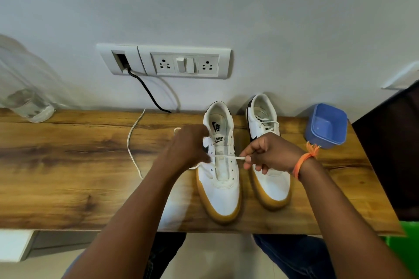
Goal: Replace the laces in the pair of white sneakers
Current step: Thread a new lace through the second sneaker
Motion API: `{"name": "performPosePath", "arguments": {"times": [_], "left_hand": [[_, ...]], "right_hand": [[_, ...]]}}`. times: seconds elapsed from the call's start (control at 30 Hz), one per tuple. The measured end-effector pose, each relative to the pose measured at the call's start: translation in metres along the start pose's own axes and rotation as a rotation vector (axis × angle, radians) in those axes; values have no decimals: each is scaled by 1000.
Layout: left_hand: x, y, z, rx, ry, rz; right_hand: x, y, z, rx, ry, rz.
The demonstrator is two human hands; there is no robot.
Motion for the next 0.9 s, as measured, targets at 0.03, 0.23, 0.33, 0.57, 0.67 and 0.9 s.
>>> {"name": "performPosePath", "arguments": {"times": [0.03, 0.23, 0.33, 0.57, 0.67, 0.9], "left_hand": [[-3, -2, 16, -169, -21, -32], [-8, -33, 39, -703, 99, -152], [-12, -39, 30, -889, 209, -243], [-12, -43, 30, -950, 216, -295], [-13, -44, 27, -983, 240, -335], [-11, -47, 18, -818, 202, -336]], "right_hand": [[0, -5, -3, 27, 8, -15], [0, -11, -9, 187, 19, -20], [1, -5, -11, 246, 34, 31], [-1, -2, -21, 224, 106, 33], [-1, -1, -22, 185, 107, 66], [-1, -11, -20, 209, 118, -23]]}}
Point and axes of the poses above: each hand's wrist, its own x-axis towards the middle knuckle, its own y-axis out of the back of the hand, z = x × y, the point moved 10 cm from there along x, towards the middle knuckle, and after that the axes turned 8 degrees about z, right-handed, at the moved point
